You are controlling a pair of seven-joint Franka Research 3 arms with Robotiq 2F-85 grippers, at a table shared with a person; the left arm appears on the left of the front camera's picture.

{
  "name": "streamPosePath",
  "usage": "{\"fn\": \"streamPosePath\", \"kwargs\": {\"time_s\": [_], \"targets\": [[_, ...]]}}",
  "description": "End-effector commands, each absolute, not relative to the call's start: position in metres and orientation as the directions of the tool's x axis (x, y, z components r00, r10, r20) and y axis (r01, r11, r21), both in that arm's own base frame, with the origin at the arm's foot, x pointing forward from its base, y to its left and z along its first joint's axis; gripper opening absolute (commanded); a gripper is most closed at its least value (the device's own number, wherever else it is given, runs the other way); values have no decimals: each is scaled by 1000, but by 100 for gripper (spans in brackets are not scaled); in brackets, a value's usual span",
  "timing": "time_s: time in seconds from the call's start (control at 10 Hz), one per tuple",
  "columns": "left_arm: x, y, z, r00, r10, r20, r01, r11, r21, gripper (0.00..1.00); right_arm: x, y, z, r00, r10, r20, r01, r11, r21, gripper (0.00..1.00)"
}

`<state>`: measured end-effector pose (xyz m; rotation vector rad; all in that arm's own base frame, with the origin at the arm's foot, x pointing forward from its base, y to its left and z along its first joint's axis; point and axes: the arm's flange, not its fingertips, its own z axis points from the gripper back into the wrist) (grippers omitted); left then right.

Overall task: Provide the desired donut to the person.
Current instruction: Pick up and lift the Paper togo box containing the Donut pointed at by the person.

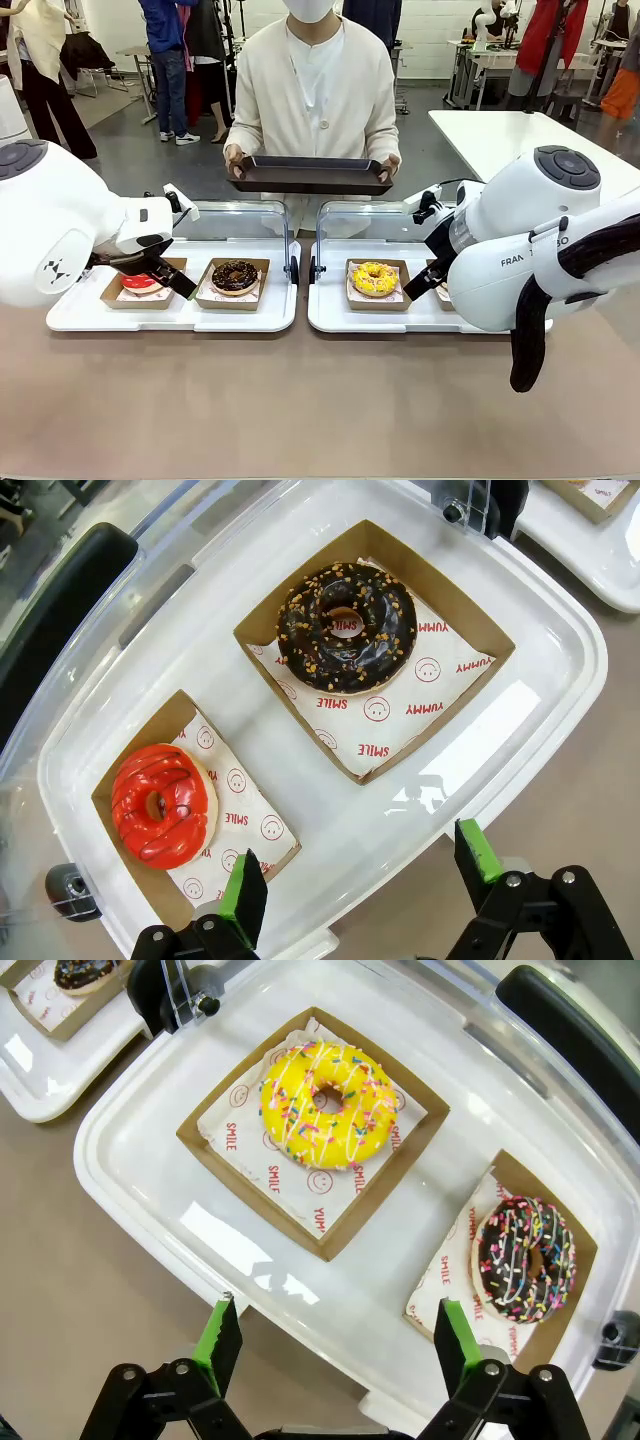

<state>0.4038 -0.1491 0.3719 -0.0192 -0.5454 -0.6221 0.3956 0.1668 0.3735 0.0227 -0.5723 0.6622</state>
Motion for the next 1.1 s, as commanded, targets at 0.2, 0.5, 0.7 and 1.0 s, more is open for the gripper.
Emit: {"fn": "streamPosePath", "kwargs": {"time_s": [0.2, 0.5, 0.7, 1.0], "targets": [[403, -142, 432, 667, -567, 483, 563, 808, 172, 100, 394, 161, 425, 647, 573, 503, -570, 802, -181, 100], [406, -139, 516, 681, -566, 465, 571, 808, 147, 100, 394, 151, 521, 672, 567, 477, -575, 805, -147, 100], [401, -134, 561, 687, -567, 455, 563, 811, 160, 100, 392, 150, 588, 672, 575, 468, -581, 800, -148, 100], [386, -118, 607, 690, -535, 487, 525, 834, 172, 100, 387, 153, 627, 695, 576, 431, -568, 807, -164, 100]]}}
